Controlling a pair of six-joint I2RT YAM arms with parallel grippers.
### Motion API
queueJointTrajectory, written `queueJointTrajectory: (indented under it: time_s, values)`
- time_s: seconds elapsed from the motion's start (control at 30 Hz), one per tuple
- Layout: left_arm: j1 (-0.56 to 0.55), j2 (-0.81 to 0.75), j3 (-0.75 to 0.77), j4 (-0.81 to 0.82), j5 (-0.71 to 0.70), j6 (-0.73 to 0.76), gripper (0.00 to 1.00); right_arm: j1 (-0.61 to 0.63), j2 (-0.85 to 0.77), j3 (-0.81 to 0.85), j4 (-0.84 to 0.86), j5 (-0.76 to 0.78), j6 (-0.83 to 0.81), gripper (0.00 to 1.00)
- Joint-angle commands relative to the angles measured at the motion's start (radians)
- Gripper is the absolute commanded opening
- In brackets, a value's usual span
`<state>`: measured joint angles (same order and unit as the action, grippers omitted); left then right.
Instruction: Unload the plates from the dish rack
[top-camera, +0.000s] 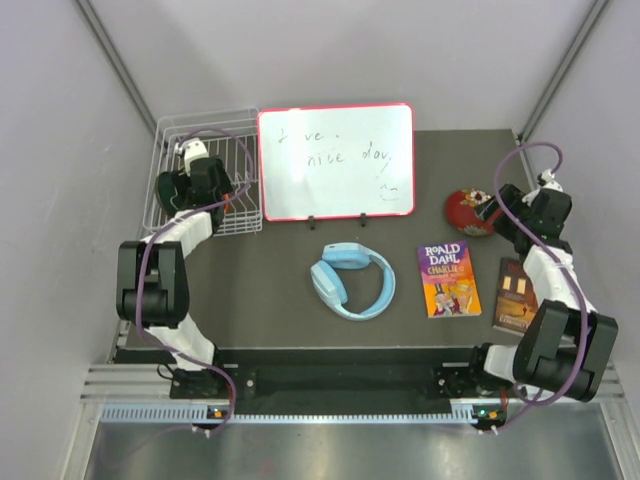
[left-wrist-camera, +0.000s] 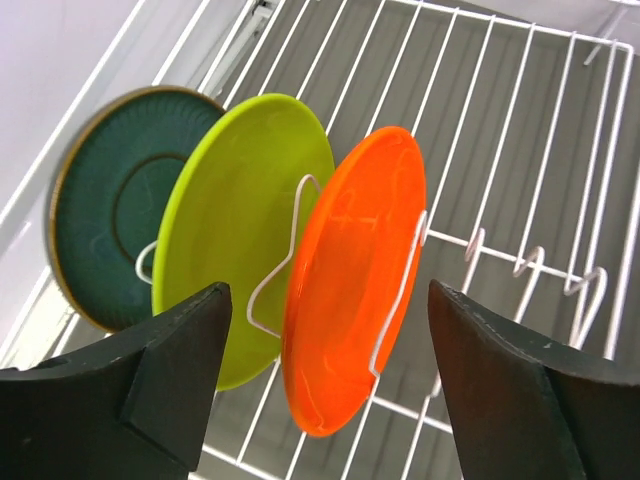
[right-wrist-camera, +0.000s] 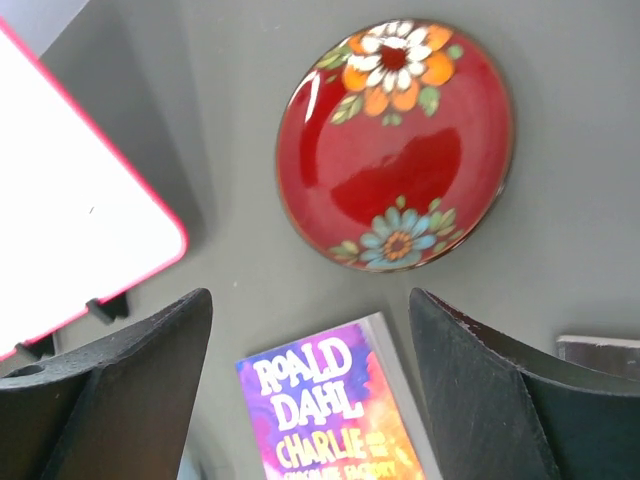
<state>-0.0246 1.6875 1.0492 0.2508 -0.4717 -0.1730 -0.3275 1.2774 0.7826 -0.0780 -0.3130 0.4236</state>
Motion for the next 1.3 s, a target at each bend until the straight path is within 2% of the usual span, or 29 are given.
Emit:
queueJointTrajectory:
  time_s: [0.0,0.17,0.3,0.33,0.43,0.53,0.63,0.73,0.83,1.0,1.27]
  values:
    - [0.014,0.027,0.041,0.073,-0.028,-0.023,0.8,0.034,-0.059,-0.04,0.047,-0.021,0.009,0.79]
    - [0.015,0.038,0.023,0.091,-0.048,-0.033,0.69,0.056,-0.09,-0.097,0.061,-0.012,0.007,0.77]
    - [0.015,0.035,0.014,0.105,-0.048,-0.031,0.5,0.064,-0.081,-0.111,0.06,-0.006,0.003,0.76]
    - [0.015,0.029,0.008,0.105,-0.048,-0.031,0.33,0.065,-0.078,-0.118,0.063,-0.005,0.003,0.75]
    - [0.015,0.029,0.006,0.096,-0.045,-0.037,0.17,0.07,-0.076,-0.129,0.067,-0.008,0.004,0.75]
    - [0.015,0.032,0.002,0.088,-0.048,-0.043,0.17,0.073,-0.078,-0.135,0.066,-0.008,0.003,0.75]
    - [0.015,0.037,0.0,0.087,-0.041,-0.048,0.01,0.073,-0.09,-0.144,0.06,-0.008,-0.005,0.75]
    - [0.014,0.031,0.003,0.087,-0.038,-0.043,0.0,0.074,-0.098,-0.157,0.057,-0.003,-0.006,0.75]
    - [0.002,0.014,0.037,0.059,-0.073,0.03,0.0,0.077,-0.108,-0.169,0.053,-0.003,-0.011,0.75]
    - [-0.061,-0.038,0.052,0.108,-0.269,0.236,0.0,0.088,-0.148,-0.174,0.018,0.02,-0.023,0.76]
    - [-0.103,-0.143,0.037,0.131,-0.334,0.303,0.0,0.093,-0.269,-0.154,-0.072,0.052,-0.039,0.78]
